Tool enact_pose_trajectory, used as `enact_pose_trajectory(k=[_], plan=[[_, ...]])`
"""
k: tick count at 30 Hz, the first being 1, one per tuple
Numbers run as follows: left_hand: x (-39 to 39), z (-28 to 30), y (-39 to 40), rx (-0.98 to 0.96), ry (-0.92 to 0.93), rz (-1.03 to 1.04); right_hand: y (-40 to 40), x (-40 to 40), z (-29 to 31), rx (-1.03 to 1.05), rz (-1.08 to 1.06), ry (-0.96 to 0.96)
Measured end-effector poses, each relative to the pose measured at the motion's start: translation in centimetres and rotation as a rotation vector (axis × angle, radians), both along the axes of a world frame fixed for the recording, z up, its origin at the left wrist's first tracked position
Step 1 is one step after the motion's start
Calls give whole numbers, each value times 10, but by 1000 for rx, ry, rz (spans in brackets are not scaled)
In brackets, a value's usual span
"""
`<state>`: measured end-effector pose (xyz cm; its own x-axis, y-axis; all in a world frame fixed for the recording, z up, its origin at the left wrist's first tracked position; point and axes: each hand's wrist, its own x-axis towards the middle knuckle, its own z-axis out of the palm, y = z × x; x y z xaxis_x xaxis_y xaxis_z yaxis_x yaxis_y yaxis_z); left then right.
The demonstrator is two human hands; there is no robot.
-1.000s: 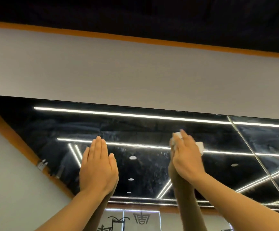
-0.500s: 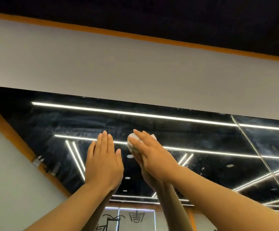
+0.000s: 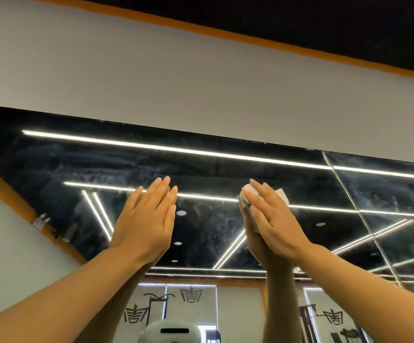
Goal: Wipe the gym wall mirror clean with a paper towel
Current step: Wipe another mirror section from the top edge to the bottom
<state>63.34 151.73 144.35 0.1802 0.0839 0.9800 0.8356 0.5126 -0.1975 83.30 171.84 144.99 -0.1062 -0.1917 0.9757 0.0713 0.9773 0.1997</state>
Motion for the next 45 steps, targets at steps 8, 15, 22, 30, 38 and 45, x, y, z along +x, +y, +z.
enact_pose_trajectory(k=[8, 15, 22, 30, 38, 45], plan=[[5, -3, -4, -35, -22, 22, -65, -49, 36, 290, -187, -241], [57, -9, 32, 202, -285, 23, 23, 23, 50, 287, -191, -220], [90, -32, 91, 125, -232, 85, 133, 119, 40, -22, -178, 1], [89, -32, 96, 145, -220, 130, 94, 88, 32, -55, -87, 45], [83, -33, 96, 166, -176, 105, -6, 0, 39, 225, -204, -178], [78, -31, 96, 173, -154, 116, 52, 52, 38, 242, -198, -142]])
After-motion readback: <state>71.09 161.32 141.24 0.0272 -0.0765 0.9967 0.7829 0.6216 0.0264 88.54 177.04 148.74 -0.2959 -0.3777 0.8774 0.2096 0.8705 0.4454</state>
